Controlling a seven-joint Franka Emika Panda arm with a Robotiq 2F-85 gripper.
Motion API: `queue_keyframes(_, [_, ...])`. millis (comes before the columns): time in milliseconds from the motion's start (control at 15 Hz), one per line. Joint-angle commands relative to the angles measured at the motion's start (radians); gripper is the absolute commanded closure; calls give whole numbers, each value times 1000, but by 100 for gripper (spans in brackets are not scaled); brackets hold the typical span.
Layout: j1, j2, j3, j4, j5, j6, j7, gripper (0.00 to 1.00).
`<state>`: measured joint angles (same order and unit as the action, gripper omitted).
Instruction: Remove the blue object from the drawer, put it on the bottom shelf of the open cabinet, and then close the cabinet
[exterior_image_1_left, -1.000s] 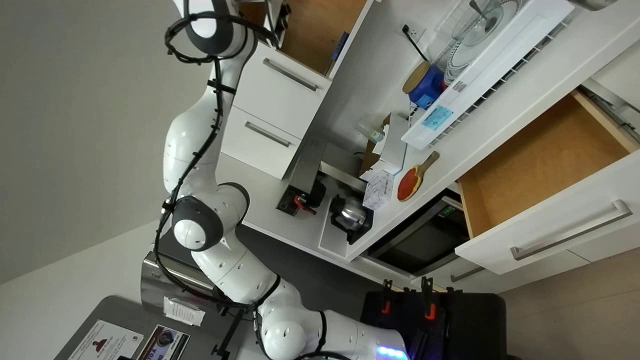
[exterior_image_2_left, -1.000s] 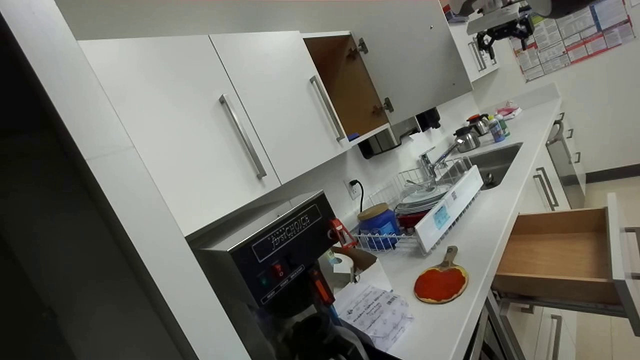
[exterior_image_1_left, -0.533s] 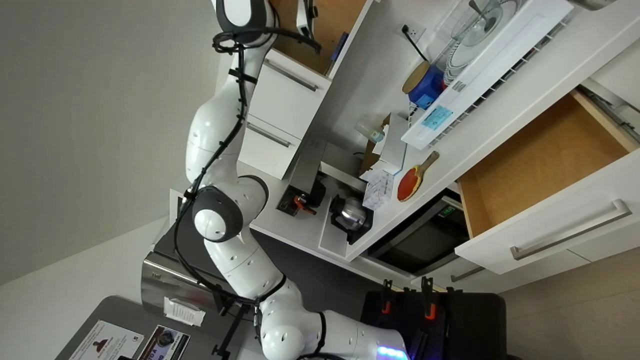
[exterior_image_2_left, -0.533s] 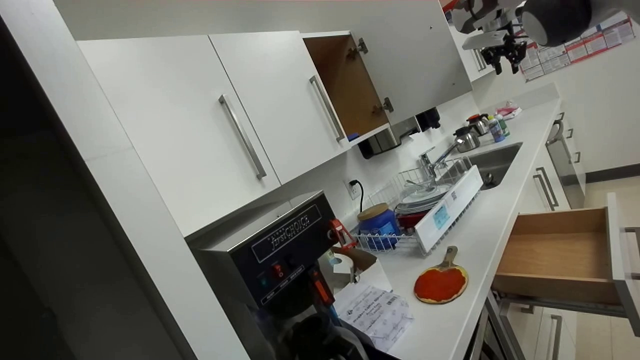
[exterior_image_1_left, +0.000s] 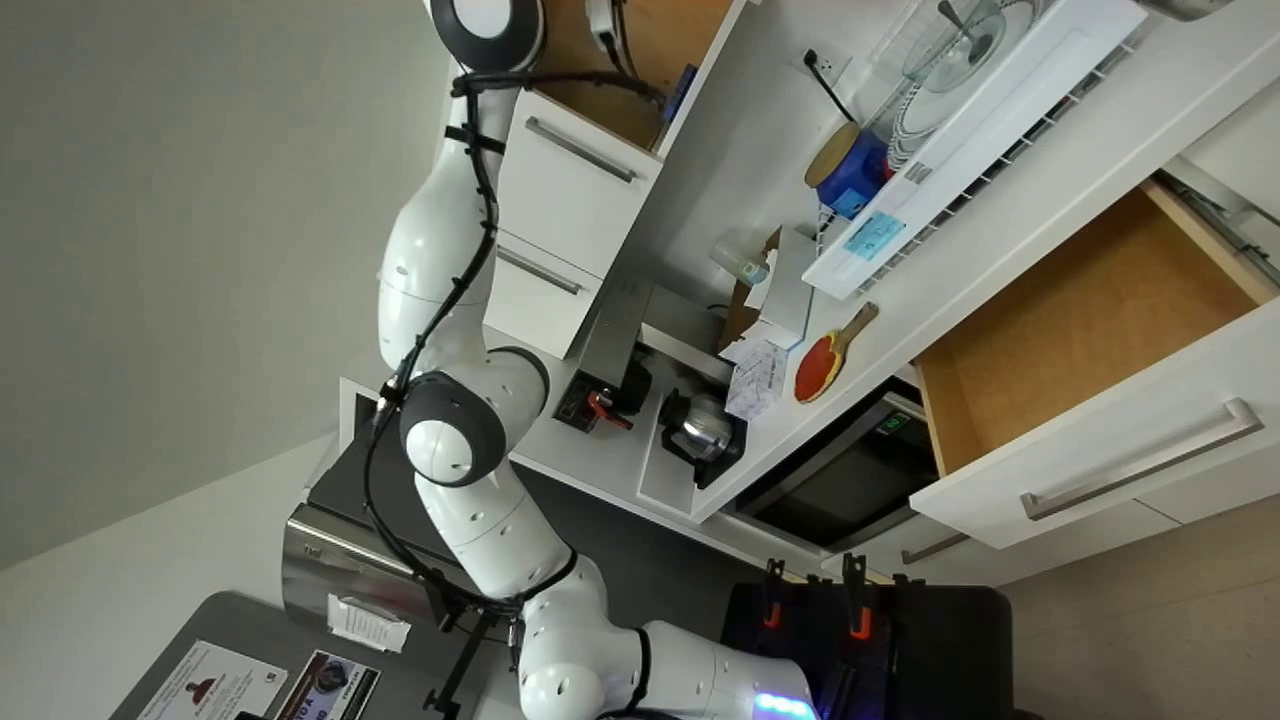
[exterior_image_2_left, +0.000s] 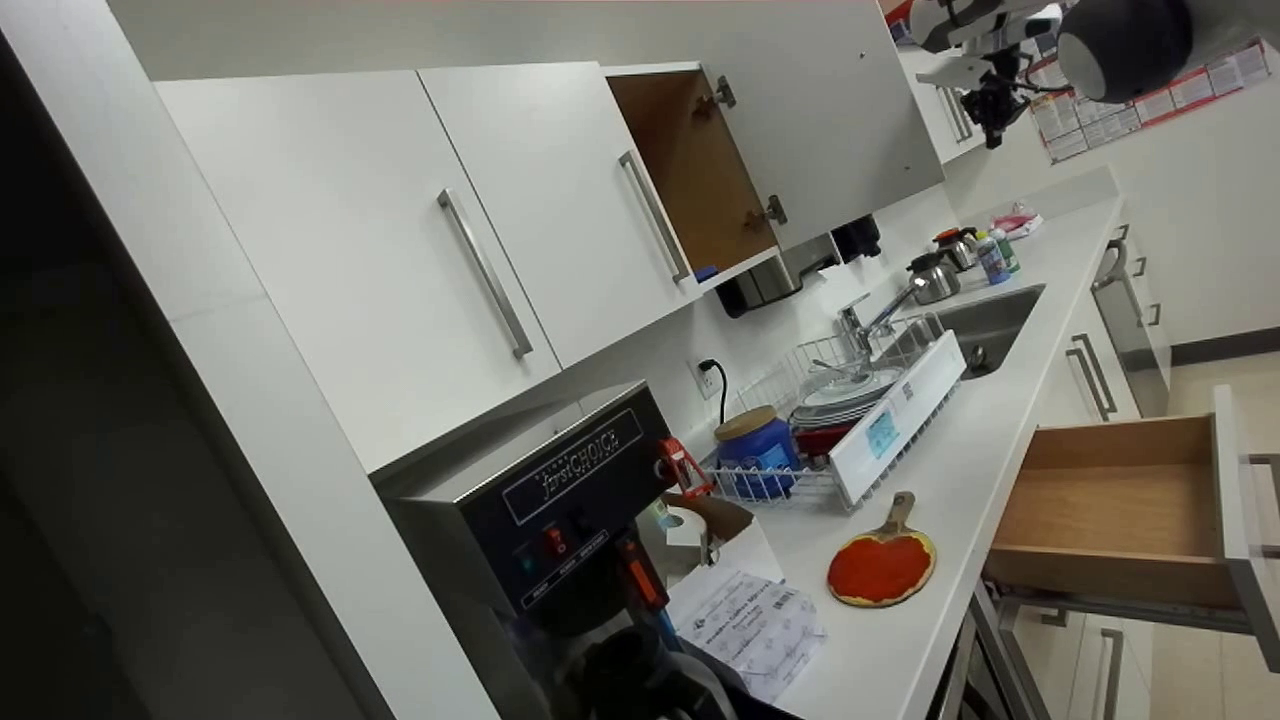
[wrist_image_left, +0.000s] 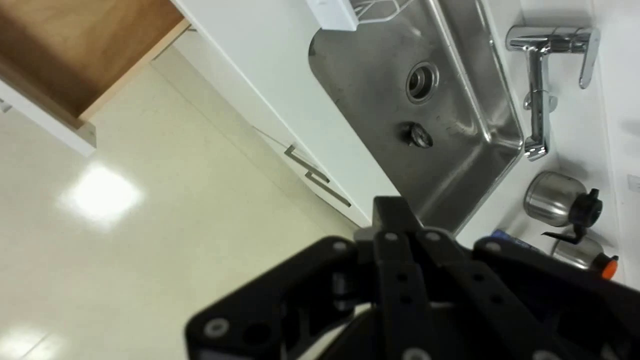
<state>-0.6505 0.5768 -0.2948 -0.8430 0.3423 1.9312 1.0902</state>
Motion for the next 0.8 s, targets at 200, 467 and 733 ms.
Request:
queue_keyframes(200, [-89,34,94,60,239,22,-24,100])
queue_keyframes(467, [-124,42,162,56,385,83,-124,100])
queue_keyframes(733, [-146,50,218,54,495,71,-204,100])
